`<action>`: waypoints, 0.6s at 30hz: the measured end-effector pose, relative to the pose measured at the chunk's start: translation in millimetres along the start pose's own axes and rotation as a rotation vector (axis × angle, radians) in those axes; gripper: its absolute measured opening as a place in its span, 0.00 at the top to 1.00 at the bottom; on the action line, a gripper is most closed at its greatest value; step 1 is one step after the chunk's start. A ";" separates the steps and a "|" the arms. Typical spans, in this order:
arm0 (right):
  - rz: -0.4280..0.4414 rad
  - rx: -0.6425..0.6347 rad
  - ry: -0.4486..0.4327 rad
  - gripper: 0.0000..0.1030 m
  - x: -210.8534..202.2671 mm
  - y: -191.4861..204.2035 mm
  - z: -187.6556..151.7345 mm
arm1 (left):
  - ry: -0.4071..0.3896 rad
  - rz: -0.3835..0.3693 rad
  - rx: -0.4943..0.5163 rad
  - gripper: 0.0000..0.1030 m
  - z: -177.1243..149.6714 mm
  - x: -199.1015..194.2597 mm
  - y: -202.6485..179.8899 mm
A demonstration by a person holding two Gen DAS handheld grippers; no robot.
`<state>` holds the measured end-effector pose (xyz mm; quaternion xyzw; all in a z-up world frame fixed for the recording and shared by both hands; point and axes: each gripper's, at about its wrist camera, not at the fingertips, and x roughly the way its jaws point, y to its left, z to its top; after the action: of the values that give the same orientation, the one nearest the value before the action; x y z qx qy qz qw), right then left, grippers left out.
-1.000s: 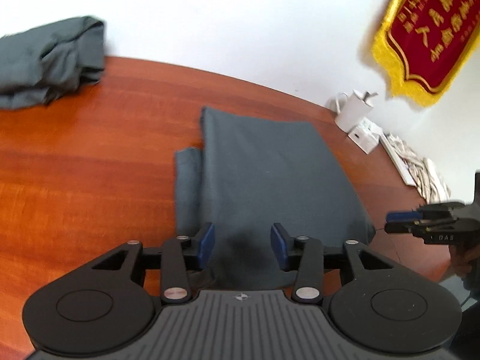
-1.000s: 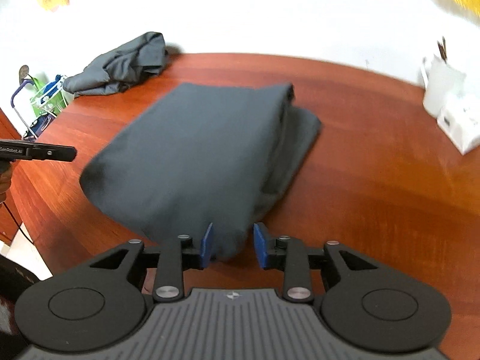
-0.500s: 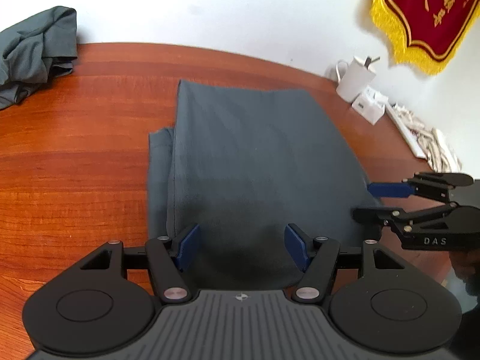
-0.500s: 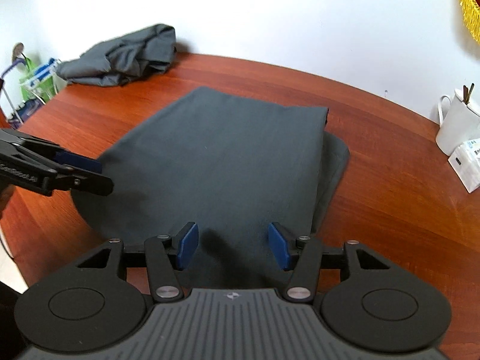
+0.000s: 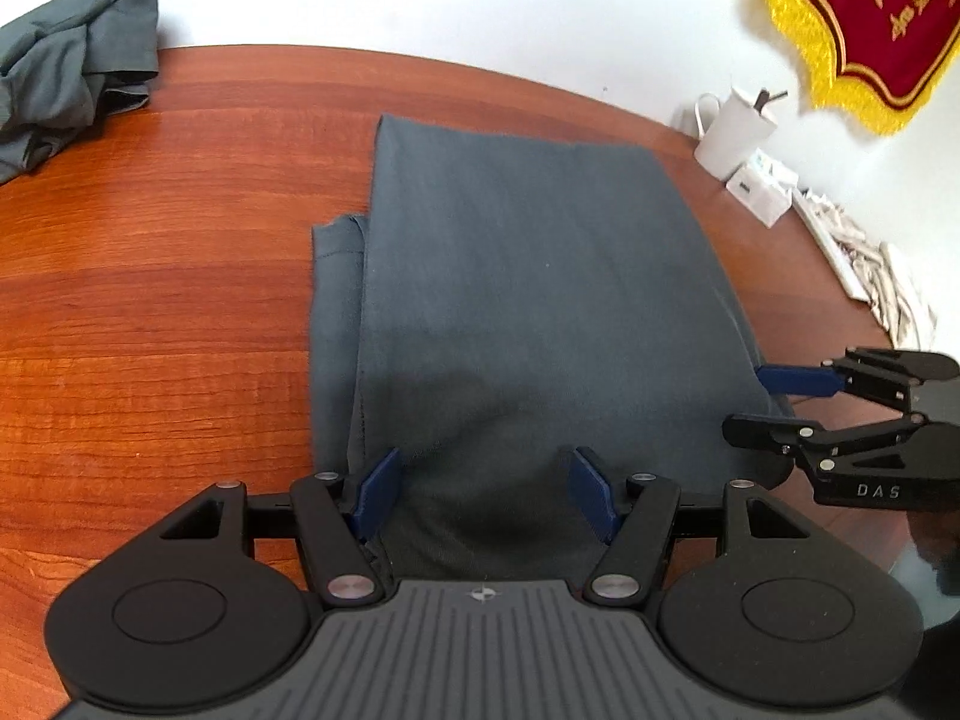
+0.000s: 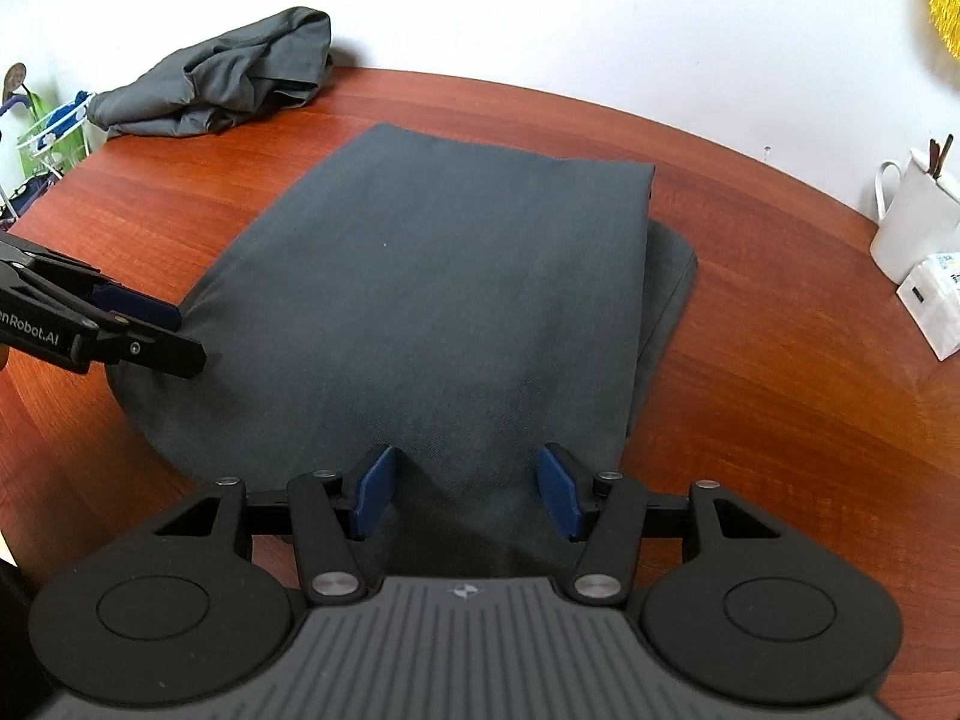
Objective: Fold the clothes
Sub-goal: 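Press and square the folded trouser stack with both grippers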
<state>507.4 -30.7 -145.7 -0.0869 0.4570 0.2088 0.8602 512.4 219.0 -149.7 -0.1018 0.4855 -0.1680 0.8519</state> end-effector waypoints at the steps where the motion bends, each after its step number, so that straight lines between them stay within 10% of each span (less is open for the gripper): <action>1: -0.002 0.007 -0.006 0.41 -2.7 0.6 1.0 | -0.010 -0.003 0.002 0.37 0.2 -4.6 -1.3; 18: -0.087 0.151 -0.145 0.19 -64.3 20.6 16.2 | -0.158 0.080 0.113 0.11 6.3 -72.0 -30.0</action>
<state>478.7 -24.7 -82.8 -0.0265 0.4038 0.1419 0.9034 478.3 219.1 -79.4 -0.0469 0.4103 -0.1524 0.8979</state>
